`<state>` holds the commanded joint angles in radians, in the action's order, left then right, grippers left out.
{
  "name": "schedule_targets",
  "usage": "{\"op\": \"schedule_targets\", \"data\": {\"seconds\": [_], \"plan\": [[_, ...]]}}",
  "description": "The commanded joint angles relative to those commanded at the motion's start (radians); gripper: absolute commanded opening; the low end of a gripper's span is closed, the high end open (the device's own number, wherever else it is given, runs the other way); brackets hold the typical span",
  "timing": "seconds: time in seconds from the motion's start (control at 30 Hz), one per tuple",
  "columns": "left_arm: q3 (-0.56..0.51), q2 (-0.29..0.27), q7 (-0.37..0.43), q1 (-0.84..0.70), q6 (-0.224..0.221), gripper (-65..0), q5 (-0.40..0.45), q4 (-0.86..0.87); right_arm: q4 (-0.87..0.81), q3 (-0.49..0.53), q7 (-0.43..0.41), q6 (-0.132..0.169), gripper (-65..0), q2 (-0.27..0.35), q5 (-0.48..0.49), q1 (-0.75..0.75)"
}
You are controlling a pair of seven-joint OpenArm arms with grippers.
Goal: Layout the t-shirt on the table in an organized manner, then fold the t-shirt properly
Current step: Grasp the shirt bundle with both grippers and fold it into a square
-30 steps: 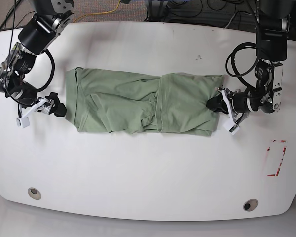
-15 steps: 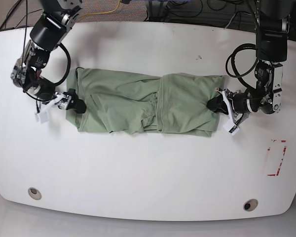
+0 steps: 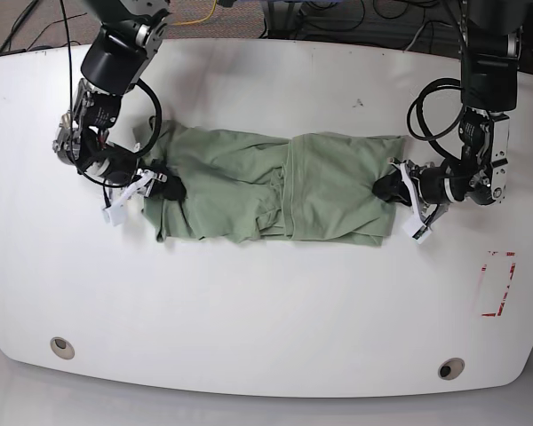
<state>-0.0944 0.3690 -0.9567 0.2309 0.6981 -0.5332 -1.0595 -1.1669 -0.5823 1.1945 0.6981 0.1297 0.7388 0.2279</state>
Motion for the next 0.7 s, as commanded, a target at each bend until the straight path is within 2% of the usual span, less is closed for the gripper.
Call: {"op": "schedule_targets", "data": {"seconds": [0.23,0.5,0.53,0.6,0.7], "plan": [[-0.040,-0.052,0.000,0.009,0.000,-60.7,0.002,0.002,-0.149,0.034,0.002,0.000,-62.1,0.018,0.000,-0.026],[-0.158,-0.106,0.002,0.051,0.000,-60.7,0.003,0.003,-0.462,0.101,0.006,0.000,-62.3,0.023,0.002,-0.112],[-0.170,-0.109,0.002,0.054,0.000,-60.7,0.009,0.003,-0.497,0.115,0.006,0.000,-62.3,0.032,0.002,-0.121],[-0.190,-0.155,0.002,0.066,0.000,-60.7,0.031,0.003,-0.562,0.149,0.006,0.000,-62.3,0.051,0.002,-0.141],[-0.190,-0.192,-0.002,0.066,0.000,-60.7,0.087,0.003,-0.620,0.193,0.006,0.000,-62.3,0.051,0.002,-0.147]]}}
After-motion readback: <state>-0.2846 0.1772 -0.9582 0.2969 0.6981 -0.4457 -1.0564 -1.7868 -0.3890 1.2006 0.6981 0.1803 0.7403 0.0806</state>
